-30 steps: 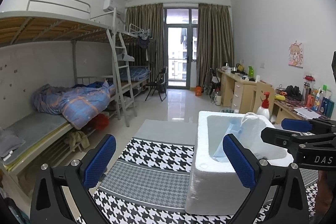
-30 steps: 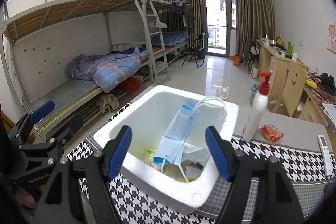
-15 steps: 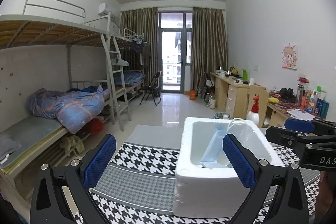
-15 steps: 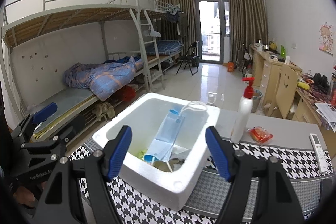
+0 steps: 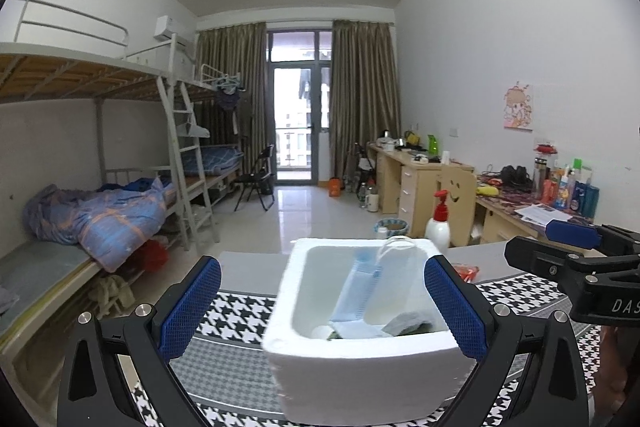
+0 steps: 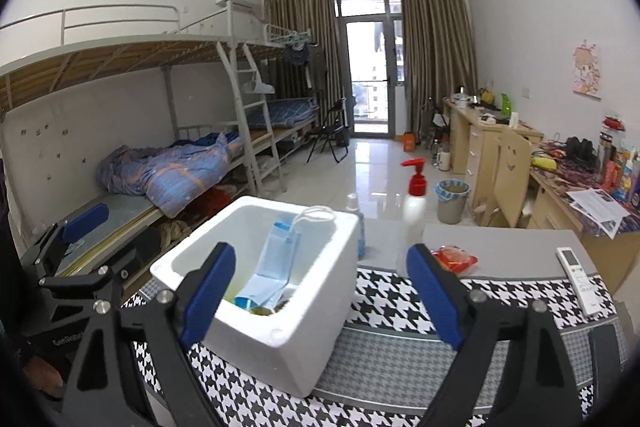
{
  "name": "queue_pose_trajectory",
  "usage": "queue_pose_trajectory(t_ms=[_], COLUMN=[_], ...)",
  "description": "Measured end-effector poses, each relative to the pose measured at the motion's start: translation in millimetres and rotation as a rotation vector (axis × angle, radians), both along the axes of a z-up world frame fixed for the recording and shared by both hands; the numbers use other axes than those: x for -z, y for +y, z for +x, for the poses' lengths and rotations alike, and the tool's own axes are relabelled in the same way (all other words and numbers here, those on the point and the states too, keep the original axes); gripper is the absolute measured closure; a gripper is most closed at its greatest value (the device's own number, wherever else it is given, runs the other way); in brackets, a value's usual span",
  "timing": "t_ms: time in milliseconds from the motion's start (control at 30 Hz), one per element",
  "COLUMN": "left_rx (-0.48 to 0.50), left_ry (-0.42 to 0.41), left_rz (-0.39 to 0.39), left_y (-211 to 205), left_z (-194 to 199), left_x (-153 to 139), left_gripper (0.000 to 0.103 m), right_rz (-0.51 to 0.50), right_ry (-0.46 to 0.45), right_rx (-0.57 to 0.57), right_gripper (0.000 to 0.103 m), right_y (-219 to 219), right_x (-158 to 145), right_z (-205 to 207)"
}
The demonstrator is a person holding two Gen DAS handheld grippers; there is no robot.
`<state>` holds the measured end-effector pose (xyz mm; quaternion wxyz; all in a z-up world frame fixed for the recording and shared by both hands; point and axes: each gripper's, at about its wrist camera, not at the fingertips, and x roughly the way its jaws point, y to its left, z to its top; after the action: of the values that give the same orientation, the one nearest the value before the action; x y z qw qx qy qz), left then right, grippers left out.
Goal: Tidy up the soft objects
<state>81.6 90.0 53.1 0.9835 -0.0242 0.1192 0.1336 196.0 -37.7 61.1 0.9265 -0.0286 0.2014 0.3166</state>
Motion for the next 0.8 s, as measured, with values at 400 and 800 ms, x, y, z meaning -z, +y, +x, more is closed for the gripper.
queue_pose_trajectory(t_ms=[400,800], left_rx=[0.065,0.116], left_ry=[-0.001,-0.005], left_rz=[0.000,-0.008], left_y=[-17,-40], left_z=[6,7], left_x=[-7,-8], left_gripper=[0.001,0.001], right_rz=[0.031,0.076], right_ry=[-0.047,-0.050], right_rx=[0.048,0.088], right_gripper=[0.008,0.004], right_y=[-29,-67], right_x=[-2,3], right_z=[-9,-14])
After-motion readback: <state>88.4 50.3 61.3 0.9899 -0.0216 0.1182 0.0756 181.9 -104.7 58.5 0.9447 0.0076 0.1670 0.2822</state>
